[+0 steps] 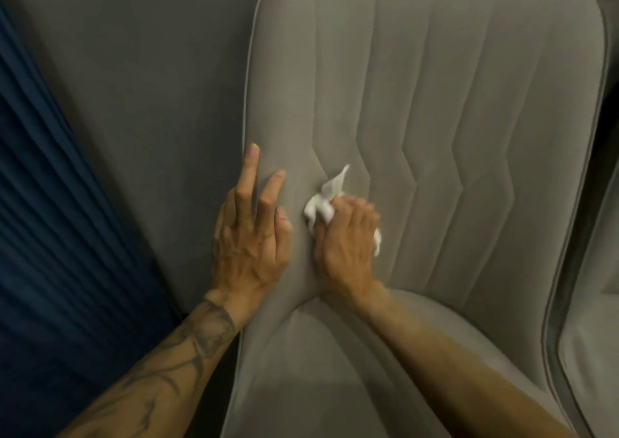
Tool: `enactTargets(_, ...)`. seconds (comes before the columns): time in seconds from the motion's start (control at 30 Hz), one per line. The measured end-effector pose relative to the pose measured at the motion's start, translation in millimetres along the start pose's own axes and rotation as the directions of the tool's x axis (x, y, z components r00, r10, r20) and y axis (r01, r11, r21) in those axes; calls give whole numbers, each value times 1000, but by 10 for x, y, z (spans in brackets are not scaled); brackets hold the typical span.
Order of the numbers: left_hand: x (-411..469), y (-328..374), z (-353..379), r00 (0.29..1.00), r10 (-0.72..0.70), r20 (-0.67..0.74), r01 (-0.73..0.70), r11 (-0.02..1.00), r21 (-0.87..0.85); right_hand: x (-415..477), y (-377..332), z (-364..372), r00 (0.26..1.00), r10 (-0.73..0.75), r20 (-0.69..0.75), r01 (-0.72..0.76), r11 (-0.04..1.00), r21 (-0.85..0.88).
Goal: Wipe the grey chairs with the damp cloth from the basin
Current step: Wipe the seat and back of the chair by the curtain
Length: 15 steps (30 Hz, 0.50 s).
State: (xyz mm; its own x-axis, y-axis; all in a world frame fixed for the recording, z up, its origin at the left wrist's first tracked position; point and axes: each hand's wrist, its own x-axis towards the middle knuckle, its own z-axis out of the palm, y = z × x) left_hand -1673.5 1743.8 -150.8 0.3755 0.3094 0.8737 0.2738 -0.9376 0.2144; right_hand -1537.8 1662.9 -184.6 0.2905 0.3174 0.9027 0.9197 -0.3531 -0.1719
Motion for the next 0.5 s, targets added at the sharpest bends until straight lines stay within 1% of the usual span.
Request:
enactTargets(0.07, -5, 4, 2, 1000, -5, 11, 5, 1000, 1, -156, -30, -96, 994, -69, 83, 65, 997, 49)
enactTargets(0.1, -10, 5, 2, 1000, -8, 13, 8, 1000, 0, -20, 24, -130, 992, -96, 77, 93, 995, 37)
enactTargets(0.13, -13, 3, 1, 1000, -9, 11, 9, 1000, -1, 194, 74, -147, 995, -97, 37, 96, 995, 9)
enactTargets(0.17, -13, -1, -1, 1000, -9, 8, 9, 1000, -1, 437, 117, -138, 998, -64, -17, 64, 998, -18)
enactTargets(0.23, -14, -3, 0, 1000, -6, 2, 6, 1000, 1, 887, 129, -106, 986, 43, -162, -53, 997, -57)
enactTargets(0.27, -13, 0, 4, 1000, -1, 2, 1, 1000, 2, 953, 73, -96, 978, 73, -194, -87, 994, -63)
enactTargets(0.3, -15, 4, 3, 1000, 1, 2, -1, 1000, 0, 865, 1, -80, 980, 88, -181, -99, 994, -55)
enactTargets(0.33, -8, 0, -1, 1000, 3, -1, -3, 1000, 0, 666, -78, -58, 988, 76, -132, -81, 996, -39)
enactTargets(0.43, -1, -2, -6, 1000, -5, -4, 5, 1000, -1, -45, -220, -182, 996, -30, 85, 24, 997, 75)
enactTargets(0.47, -6, 2, -10, 1000, -8, -4, 8, 1000, 0, -88, -194, -199, 992, -52, 115, 41, 995, 94)
enactTargets(0.5, -10, 6, -8, 1000, -8, -4, 8, 1000, 1, 11, -153, -196, 992, -57, 114, 46, 995, 92)
